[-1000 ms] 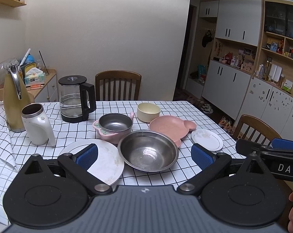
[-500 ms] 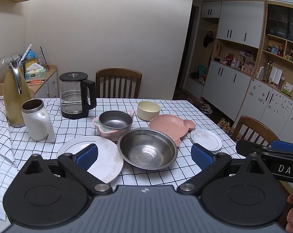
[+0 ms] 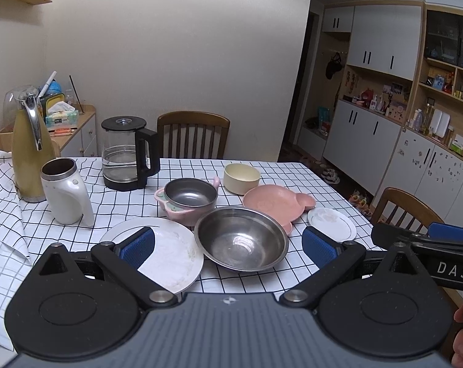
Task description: Organize plates and bowls
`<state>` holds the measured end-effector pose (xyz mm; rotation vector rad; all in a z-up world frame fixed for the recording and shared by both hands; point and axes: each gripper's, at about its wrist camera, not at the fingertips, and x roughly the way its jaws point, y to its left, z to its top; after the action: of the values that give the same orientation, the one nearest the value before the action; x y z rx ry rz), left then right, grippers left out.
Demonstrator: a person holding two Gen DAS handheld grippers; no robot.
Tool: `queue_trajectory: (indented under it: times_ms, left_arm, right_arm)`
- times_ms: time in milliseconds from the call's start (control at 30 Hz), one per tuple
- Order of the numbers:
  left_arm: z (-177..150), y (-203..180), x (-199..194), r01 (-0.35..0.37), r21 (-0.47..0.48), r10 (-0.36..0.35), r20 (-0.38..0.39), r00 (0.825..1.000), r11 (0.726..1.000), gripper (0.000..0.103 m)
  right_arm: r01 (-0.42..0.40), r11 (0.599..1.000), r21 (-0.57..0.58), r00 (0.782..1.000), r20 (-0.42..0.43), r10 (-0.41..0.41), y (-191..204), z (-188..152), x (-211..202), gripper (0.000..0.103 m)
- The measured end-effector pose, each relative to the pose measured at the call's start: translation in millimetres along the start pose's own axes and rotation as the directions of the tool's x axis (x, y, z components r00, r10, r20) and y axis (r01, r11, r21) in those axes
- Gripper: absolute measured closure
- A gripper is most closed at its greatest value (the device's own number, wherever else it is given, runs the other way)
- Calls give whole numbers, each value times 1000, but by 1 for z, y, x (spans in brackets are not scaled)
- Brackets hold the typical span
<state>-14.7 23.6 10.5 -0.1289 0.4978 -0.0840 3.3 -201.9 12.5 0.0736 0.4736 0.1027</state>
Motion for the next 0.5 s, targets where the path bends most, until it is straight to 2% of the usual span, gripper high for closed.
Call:
queue_trajectory:
  times_ms: [500]
  left_arm:
    - [-3, 25, 13, -77, -61, 74, -39, 996, 995, 0]
  right_arm:
    - [-56, 997, -49, 998, -34, 55, 21, 4, 20, 0]
